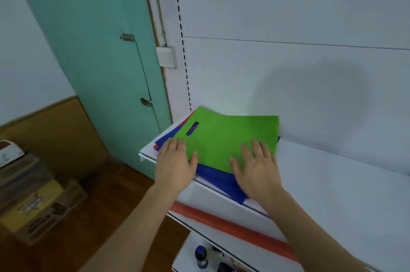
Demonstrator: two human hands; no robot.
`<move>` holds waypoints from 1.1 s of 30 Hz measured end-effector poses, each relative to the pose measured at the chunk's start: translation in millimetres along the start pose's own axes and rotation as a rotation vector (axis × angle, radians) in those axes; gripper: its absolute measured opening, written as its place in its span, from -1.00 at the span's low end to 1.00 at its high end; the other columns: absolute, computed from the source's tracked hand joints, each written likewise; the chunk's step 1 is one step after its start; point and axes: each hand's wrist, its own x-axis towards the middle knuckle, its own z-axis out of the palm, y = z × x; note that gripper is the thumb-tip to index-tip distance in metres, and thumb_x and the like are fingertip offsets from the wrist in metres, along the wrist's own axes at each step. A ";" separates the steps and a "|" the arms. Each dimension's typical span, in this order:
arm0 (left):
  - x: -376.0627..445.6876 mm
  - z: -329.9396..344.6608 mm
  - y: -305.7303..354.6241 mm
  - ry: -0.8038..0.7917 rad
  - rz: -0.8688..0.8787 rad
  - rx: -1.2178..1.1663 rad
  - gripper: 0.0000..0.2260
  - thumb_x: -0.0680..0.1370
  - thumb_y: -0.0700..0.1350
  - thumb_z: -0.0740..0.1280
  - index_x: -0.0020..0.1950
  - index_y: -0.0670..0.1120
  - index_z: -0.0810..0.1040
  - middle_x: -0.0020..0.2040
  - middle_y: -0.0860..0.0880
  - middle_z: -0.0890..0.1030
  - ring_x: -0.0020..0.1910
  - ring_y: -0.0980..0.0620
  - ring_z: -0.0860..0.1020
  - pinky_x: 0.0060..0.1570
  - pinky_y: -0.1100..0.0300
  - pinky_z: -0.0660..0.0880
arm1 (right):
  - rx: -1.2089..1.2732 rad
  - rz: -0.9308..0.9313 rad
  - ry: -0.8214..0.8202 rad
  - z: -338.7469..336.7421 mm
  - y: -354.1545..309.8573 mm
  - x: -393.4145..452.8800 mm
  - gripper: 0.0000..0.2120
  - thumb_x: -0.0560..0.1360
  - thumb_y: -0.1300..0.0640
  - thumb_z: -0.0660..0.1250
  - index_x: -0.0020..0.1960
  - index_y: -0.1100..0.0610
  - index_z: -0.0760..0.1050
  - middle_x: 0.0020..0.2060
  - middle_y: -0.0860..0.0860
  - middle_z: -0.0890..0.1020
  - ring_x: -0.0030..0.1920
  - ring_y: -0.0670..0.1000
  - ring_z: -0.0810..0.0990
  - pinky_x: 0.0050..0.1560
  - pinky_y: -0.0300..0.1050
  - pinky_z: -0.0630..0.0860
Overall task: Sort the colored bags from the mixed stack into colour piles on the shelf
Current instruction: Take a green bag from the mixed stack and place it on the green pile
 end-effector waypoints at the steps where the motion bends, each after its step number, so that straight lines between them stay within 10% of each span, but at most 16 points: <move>1: 7.0 4.1 -2.2 -0.022 -0.011 0.017 -0.34 0.69 0.27 0.05 0.63 -0.16 0.27 0.63 -0.16 0.30 0.64 -0.14 0.19 0.61 -0.11 0.15 | -0.015 0.010 -0.029 2.9 -1.4 5.3 -0.35 0.68 -0.31 0.03 0.61 0.05 0.32 0.64 0.16 0.25 0.64 0.22 0.16 0.61 0.20 0.16; 10: 39.6 39.2 -13.8 -0.128 0.098 0.096 -0.09 0.59 0.44 -0.24 0.69 -0.20 0.12 0.70 -0.19 0.10 0.69 -0.17 -0.03 0.63 -0.22 -0.07 | -0.116 0.148 -0.058 19.8 -5.2 20.7 -0.47 0.66 -0.31 0.03 0.45 -0.05 0.48 0.47 -0.04 0.46 0.51 0.08 0.36 0.54 0.16 0.25; 16: 39.2 42.0 -8.5 -0.052 0.287 0.065 -0.32 0.67 0.30 -0.08 0.57 -0.12 0.40 0.57 -0.15 0.39 0.62 -0.21 0.16 0.59 -0.26 0.02 | -0.137 0.306 -0.002 23.3 -15.7 4.6 -0.49 0.66 -0.27 0.12 0.48 -0.07 0.51 0.51 0.00 0.46 0.55 0.15 0.34 0.55 0.16 0.24; 21: 36.5 40.5 -15.9 -0.056 0.242 0.013 -0.31 0.64 0.39 -0.15 0.59 0.06 0.35 0.65 -0.35 0.13 0.66 -0.35 -0.05 0.59 -0.33 -0.09 | -0.136 0.358 0.030 25.1 -18.9 -4.4 -0.52 0.67 -0.24 0.14 0.47 -0.07 0.53 0.51 0.02 0.47 0.55 0.17 0.35 0.55 0.19 0.25; 27: 34.1 39.4 -8.7 -0.042 0.277 0.017 -0.36 0.67 0.33 -0.09 0.61 0.00 0.30 0.58 -0.31 0.34 0.65 -0.29 0.12 0.57 -0.35 -0.09 | -0.091 0.352 0.030 22.5 -4.7 -3.7 -0.58 0.69 -0.14 0.21 0.47 -0.03 0.54 0.50 0.05 0.49 0.54 0.17 0.36 0.54 0.13 0.28; 33: 33.6 40.0 -7.1 -0.036 0.311 -0.083 -0.46 0.65 0.23 0.19 0.61 0.09 0.26 0.48 -0.14 0.51 0.56 -0.22 0.32 0.56 -0.37 -0.02 | 0.088 0.794 0.022 7.3 24.0 -4.4 -0.42 0.57 -0.30 0.28 0.38 0.10 0.43 0.20 0.17 0.64 0.25 0.28 0.53 0.22 0.16 0.53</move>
